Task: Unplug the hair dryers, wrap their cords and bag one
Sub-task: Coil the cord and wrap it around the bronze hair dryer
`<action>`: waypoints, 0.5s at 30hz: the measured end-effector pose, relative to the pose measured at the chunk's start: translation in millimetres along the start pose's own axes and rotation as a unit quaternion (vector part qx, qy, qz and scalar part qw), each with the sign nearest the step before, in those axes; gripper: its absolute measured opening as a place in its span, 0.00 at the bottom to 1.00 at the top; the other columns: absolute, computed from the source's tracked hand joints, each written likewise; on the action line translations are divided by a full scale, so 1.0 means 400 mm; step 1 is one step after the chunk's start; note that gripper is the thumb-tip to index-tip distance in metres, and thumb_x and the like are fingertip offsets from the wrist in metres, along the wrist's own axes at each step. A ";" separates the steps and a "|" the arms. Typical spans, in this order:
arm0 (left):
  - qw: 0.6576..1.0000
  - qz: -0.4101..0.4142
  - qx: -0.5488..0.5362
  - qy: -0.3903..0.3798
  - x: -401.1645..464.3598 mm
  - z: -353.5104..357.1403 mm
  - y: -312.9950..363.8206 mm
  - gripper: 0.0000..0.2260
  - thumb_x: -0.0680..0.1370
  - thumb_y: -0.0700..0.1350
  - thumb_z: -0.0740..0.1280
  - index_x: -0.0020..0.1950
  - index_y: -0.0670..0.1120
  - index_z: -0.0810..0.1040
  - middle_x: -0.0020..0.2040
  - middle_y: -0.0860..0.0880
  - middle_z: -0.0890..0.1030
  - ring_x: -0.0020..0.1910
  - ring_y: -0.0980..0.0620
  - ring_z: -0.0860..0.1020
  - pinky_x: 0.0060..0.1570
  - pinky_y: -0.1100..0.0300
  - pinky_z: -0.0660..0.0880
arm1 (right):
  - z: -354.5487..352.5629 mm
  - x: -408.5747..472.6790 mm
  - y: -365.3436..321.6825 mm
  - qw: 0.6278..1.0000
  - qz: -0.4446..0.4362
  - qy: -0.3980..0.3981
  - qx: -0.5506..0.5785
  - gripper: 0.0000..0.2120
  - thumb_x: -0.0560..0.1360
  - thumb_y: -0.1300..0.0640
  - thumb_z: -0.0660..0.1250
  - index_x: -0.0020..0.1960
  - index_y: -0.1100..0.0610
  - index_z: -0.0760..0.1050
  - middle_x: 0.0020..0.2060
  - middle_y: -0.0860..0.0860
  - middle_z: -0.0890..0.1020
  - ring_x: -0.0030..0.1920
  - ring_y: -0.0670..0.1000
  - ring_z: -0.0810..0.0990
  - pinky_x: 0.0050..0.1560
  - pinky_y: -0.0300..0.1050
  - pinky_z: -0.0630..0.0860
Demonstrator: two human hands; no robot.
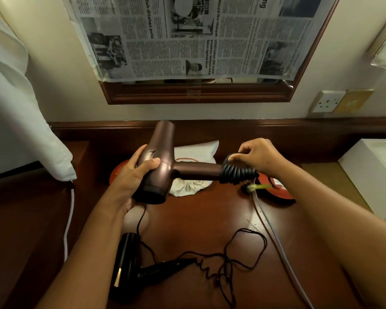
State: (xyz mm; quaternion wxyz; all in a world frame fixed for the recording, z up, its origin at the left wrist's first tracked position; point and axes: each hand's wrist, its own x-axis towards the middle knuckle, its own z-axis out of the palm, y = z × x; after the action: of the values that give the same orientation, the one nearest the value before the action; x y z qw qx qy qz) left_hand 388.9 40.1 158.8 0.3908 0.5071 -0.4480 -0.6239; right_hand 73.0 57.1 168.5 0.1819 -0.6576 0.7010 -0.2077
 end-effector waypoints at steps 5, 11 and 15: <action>1.000 -0.003 0.020 0.007 0.003 0.005 -0.011 0.30 0.74 0.45 0.71 0.73 0.59 0.64 0.58 0.52 0.75 0.48 0.48 0.81 0.33 0.61 0.78 | -0.036 -0.012 -0.039 0.998 -0.052 -0.019 -0.019 0.09 0.71 0.47 0.72 0.44 0.53 0.84 0.37 0.49 0.84 0.40 0.48 0.80 0.43 0.46 0.78; 0.998 0.028 0.046 0.033 0.015 0.023 -0.037 0.38 0.69 0.48 0.76 0.74 0.56 0.62 0.62 0.49 0.75 0.51 0.48 0.81 0.41 0.58 0.78 | -0.051 -0.023 -0.072 0.993 -0.104 -0.032 -0.043 0.08 0.74 0.54 0.70 0.51 0.54 0.84 0.44 0.49 0.85 0.47 0.48 0.81 0.51 0.47 0.78; 0.997 0.036 0.045 0.046 0.013 0.038 -0.040 0.37 0.71 0.49 0.74 0.76 0.56 0.60 0.62 0.50 0.74 0.51 0.50 0.80 0.41 0.59 0.78 | -0.059 -0.032 -0.079 0.990 -0.120 -0.027 -0.070 0.08 0.74 0.54 0.69 0.51 0.54 0.84 0.44 0.49 0.85 0.47 0.51 0.82 0.51 0.52 0.78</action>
State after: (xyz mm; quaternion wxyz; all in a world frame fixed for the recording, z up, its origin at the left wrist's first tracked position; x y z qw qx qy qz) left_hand 372.5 42.5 143.3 0.4100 0.5359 -0.4756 -0.5643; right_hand 88.2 69.5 205.0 0.1280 -0.7535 0.6247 -0.1602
